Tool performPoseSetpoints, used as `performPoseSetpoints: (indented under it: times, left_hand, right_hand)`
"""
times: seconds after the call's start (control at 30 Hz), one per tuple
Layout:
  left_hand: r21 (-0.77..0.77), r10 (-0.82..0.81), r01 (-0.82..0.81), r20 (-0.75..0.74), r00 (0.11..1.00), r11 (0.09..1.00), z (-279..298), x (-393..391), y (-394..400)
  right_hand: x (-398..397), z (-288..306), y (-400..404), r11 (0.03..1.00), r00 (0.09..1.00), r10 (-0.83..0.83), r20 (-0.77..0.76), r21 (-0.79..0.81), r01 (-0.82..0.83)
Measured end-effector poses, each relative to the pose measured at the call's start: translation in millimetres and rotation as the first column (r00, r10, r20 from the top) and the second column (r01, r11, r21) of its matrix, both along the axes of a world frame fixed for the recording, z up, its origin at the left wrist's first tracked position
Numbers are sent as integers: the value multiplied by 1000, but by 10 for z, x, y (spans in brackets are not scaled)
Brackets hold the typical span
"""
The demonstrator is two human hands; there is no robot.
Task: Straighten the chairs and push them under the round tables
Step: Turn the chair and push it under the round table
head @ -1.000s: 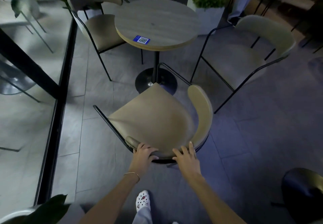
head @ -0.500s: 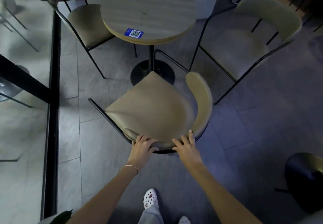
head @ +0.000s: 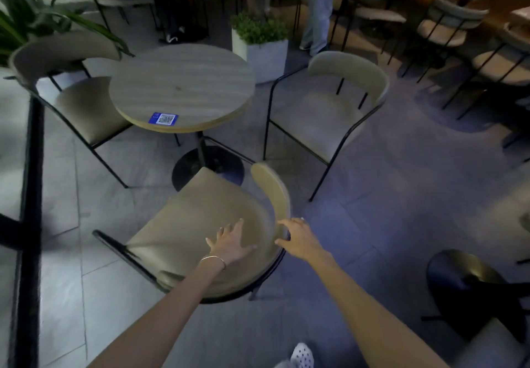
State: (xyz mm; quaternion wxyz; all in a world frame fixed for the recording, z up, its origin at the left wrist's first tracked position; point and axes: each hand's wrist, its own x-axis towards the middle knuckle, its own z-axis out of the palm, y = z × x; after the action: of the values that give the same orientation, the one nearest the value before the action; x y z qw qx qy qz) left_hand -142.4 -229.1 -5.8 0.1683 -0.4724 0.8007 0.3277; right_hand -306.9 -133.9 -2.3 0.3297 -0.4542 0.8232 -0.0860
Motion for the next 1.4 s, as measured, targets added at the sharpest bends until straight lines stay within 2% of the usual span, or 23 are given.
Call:
performPoseSetpoints:
  times: [0.13, 0.33, 0.53, 0.83, 1.03, 1.2, 1.4]
  left_hand:
    - [-23, -20, 18, -106, 994, 1000, 304, -716, -45]
    - [-35, -11, 5, -179, 984, 999, 442, -1805, -228]
    - [-59, -33, 24, -162, 986, 998, 554, -2847, -357]
    - [-40, -104, 99, -144, 984, 994, 624, -4230, -638]
    - [-37, -141, 136, -191, 971, 990, 638, -5301, -1074]
    - [-64, -197, 188, -174, 965, 980, 705, -6103, -1438]
    - [-22, -218, 217, -170, 961, 976, 622, -6795, -1807]
  right_hand:
    - [-679, 129, -6, 997, 997, -72, -14, -7, 72]
    - [-1904, 194, -99, 997, 996, -74, -58, -9, 74]
    - [-2973, 271, -151, 995, 993, -103, -61, 5, 104]
    - [-4172, 284, -298, 982, 982, -186, -27, 28, 187]
    - [-5134, 500, -657, 965, 962, -263, -73, -20, 262]
    - [-5839, 712, -1073, 955, 951, -295, -87, -35, 293]
    - [-6399, 697, -1473, 961, 959, -275, -66, -19, 275]
